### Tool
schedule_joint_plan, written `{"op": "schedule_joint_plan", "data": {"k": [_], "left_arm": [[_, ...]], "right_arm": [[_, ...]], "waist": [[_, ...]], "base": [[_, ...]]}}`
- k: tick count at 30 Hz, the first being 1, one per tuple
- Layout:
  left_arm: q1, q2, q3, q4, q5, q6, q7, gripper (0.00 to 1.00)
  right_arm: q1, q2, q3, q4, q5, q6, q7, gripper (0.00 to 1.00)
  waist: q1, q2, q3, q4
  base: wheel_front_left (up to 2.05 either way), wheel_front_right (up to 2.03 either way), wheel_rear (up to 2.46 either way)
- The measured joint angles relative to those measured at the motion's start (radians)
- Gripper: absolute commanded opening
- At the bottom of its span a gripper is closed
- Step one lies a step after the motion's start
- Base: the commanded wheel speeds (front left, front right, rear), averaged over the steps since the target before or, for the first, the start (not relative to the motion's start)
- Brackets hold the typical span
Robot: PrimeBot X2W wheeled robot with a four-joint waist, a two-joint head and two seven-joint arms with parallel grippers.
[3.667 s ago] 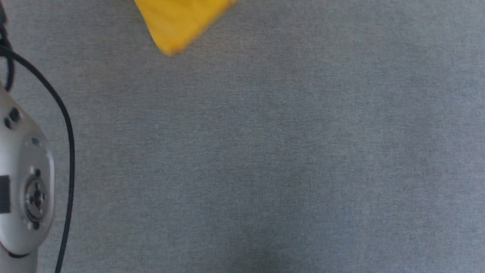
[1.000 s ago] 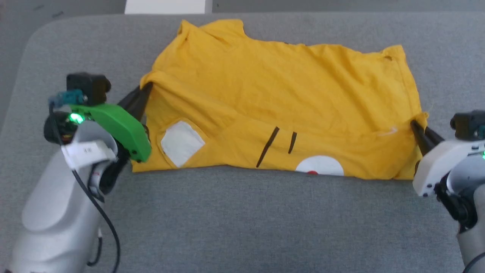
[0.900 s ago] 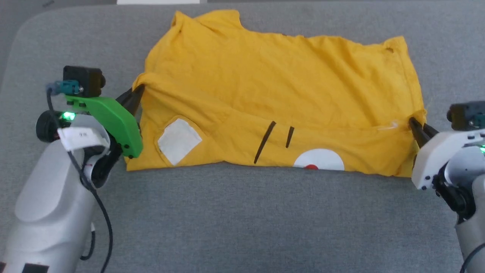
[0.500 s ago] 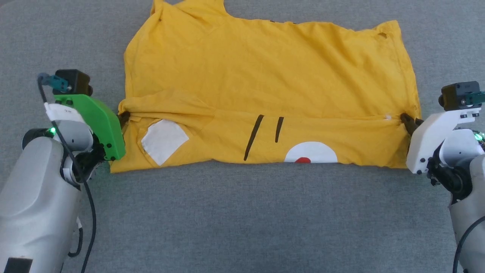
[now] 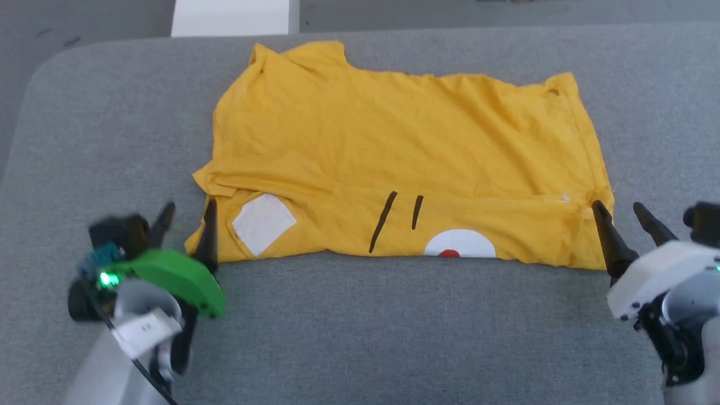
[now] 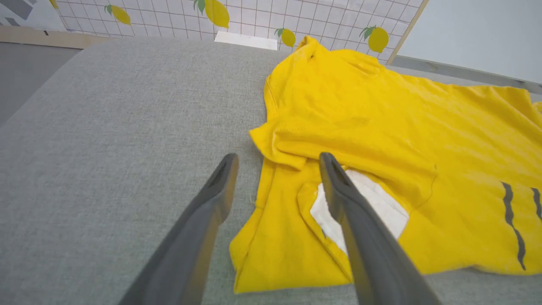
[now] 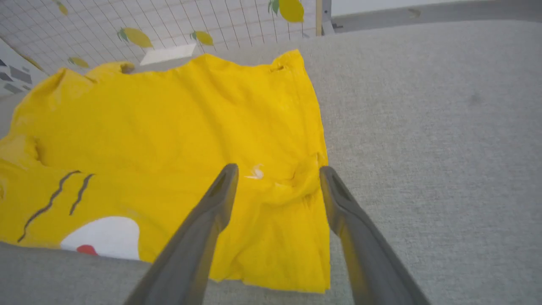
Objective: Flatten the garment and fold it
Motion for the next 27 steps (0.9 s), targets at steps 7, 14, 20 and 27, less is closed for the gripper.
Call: {"op": "schedule_joint_plan", "data": {"k": [7,14,20,27], "left_arm": [[0.078,-0.025,-0.009,0.005,0.007,0.096,0.043,1.0],[0.089,-0.035,0.005,0.038,-0.021,0.178,0.197,1.0],[0.069,-0.037,0.014,0.063,-0.064,0.204,0.321,0.65],[0.061,-0.037,0.003,0.06,-0.08,0.187,0.331,0.0]], "right_arm": [[0.094,0.059,0.014,-0.096,-0.022,0.0,-0.219,1.0],[0.109,0.09,0.039,-0.103,-0.067,0.0,-0.336,1.0],[0.11,0.099,0.055,-0.085,-0.089,0.0,-0.356,1.0],[0.109,0.101,0.043,-0.044,-0.117,0.0,-0.362,1.0]], "waist": [[-0.0001,0.0,-0.044,0.0],[-0.0001,0.0,-0.048,-0.035],[-0.0001,0.0,-0.043,-0.056],[-0.0001,0.0,-0.048,-0.058]], "base": [[0.0,0.0,0.0],[0.0,0.0,0.0],[0.0,0.0,0.0],[0.0,0.0,0.0]]}}
